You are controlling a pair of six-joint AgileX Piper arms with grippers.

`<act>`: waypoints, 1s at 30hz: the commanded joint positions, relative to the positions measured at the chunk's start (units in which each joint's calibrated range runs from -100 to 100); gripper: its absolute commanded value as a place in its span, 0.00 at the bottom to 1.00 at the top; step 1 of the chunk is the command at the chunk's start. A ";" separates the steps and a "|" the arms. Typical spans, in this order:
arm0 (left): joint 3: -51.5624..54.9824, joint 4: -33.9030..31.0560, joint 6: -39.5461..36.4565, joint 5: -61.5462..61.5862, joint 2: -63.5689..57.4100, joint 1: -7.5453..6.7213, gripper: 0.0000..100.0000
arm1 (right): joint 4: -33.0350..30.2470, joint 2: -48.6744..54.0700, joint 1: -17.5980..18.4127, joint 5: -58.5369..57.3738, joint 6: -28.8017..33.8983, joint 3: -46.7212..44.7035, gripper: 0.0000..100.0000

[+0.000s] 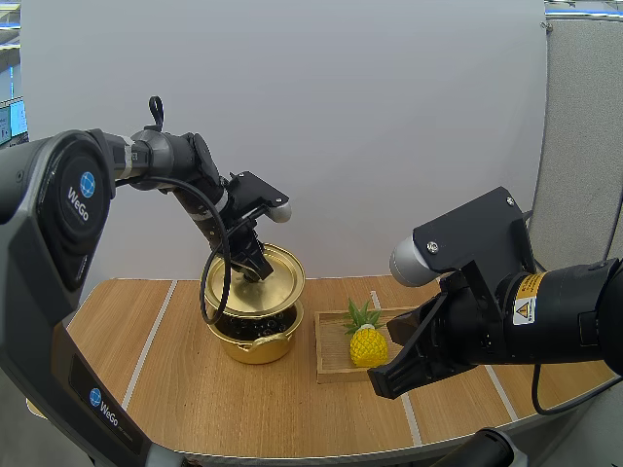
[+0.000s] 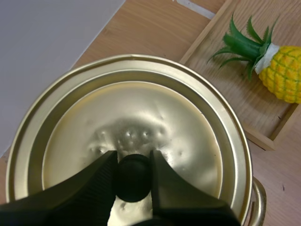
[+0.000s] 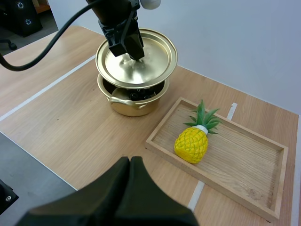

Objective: Open the pot, put the grape inside, and close it

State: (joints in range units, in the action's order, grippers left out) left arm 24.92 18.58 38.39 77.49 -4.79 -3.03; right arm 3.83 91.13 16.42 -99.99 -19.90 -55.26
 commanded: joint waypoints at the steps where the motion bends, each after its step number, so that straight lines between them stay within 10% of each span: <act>1: 3.90 2.54 2.79 -5.90 -0.20 -0.27 0.00 | -0.27 0.46 -0.22 -0.01 0.18 -0.12 0.00; 30: 6.27 2.16 4.68 -7.61 8.60 -0.27 0.00 | -0.27 0.46 -0.22 -0.01 0.18 -0.12 0.00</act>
State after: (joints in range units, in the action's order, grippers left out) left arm 30.53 21.27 42.44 66.17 2.64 -3.03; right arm 3.83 91.13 16.42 -99.99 -19.90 -55.26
